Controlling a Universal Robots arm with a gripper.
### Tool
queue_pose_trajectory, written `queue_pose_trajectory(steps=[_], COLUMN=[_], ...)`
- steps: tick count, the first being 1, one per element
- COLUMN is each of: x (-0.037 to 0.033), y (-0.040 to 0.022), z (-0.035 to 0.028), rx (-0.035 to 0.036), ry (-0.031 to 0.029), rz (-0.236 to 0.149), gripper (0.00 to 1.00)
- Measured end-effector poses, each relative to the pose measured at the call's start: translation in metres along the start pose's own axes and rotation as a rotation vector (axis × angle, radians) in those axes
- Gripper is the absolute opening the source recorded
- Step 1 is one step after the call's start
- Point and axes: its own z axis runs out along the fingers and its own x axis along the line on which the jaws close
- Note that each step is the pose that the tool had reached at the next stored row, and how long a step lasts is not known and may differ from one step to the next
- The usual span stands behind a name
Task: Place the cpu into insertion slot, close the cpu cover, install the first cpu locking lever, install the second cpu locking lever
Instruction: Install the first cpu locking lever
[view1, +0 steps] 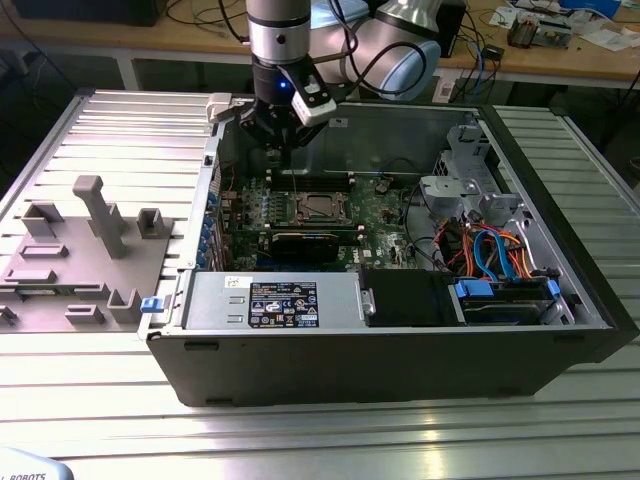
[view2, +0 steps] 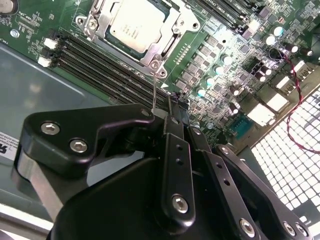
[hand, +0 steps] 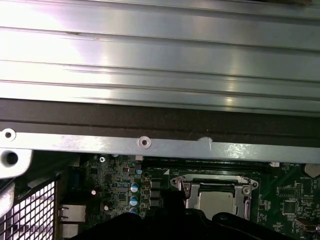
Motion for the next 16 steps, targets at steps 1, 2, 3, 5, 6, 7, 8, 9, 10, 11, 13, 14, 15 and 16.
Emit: queue_pose_trajectory(steps=[1,2,3,5,6,7,8,9,10,11,13,14,15,16], x=[-0.0002,-0.0004,-0.0007,-0.0011,-0.0015,-0.0019,-0.0022,-0.0025,-0.0048,-0.0078,-0.0107,-0.0108,-0.0107,-0.0108], y=[0.0,0.0,0.0,-0.0001,-0.0001,-0.0001,-0.0001,-0.0001,-0.0003,-0.0004,-0.0006,-0.0006,-0.0006,-0.0006], z=[0.0,0.0001,0.0001,0.0002,0.0002,0.0002,0.0003,0.0003,0.0004,0.0006,0.0011,0.0015,0.0015,0.0016], rx=[0.0,-0.0001,-0.0001,0.0,0.0,0.0,0.0,0.0,0.0,-0.0001,0.0,-0.0001,-0.0001,-0.0001], ry=[0.0,0.0,0.0,0.0001,0.0002,0.0001,0.0001,0.0002,0.0003,0.0006,0.0014,0.0014,0.0013,0.0013], rz=[0.0,0.0,0.0,0.0,0.0,0.0,0.0,0.0,0.0,0.0,0.0,0.0,0.0,0.0], gripper=[0.11,0.11,0.11,0.11,0.11,0.11,0.11,0.11,0.11,0.11,0.11,0.11,0.11,0.11])
